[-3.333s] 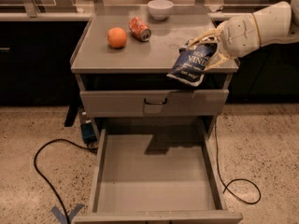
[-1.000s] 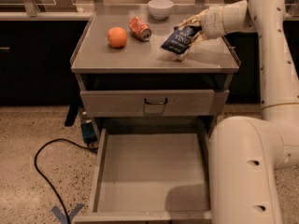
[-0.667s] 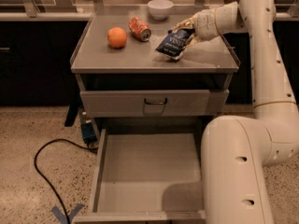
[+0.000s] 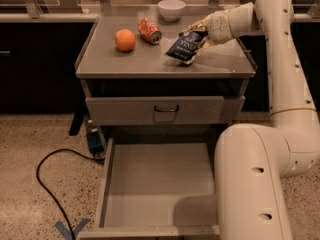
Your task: Pick blue chip bag from middle drawer and place on counter
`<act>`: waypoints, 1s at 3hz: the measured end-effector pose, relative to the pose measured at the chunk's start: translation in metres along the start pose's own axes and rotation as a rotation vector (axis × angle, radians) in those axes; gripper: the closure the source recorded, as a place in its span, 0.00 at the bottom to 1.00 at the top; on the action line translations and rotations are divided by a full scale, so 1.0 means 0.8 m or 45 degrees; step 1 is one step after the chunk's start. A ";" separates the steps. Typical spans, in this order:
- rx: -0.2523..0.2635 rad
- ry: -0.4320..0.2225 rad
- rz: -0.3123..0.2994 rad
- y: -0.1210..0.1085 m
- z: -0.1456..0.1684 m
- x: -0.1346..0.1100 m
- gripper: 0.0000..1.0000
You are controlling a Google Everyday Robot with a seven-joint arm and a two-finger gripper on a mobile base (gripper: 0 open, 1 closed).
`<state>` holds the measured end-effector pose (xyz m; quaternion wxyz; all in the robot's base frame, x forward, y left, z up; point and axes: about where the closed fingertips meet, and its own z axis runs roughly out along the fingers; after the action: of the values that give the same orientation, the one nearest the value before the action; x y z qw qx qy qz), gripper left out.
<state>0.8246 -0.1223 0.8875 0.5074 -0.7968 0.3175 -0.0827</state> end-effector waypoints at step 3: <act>0.000 0.000 0.000 0.000 0.000 0.000 0.00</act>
Offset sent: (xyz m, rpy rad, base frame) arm 0.0000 0.0000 0.0000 0.0000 0.0000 0.0000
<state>0.8247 -0.1221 0.8874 0.5074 -0.7968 0.3175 -0.0826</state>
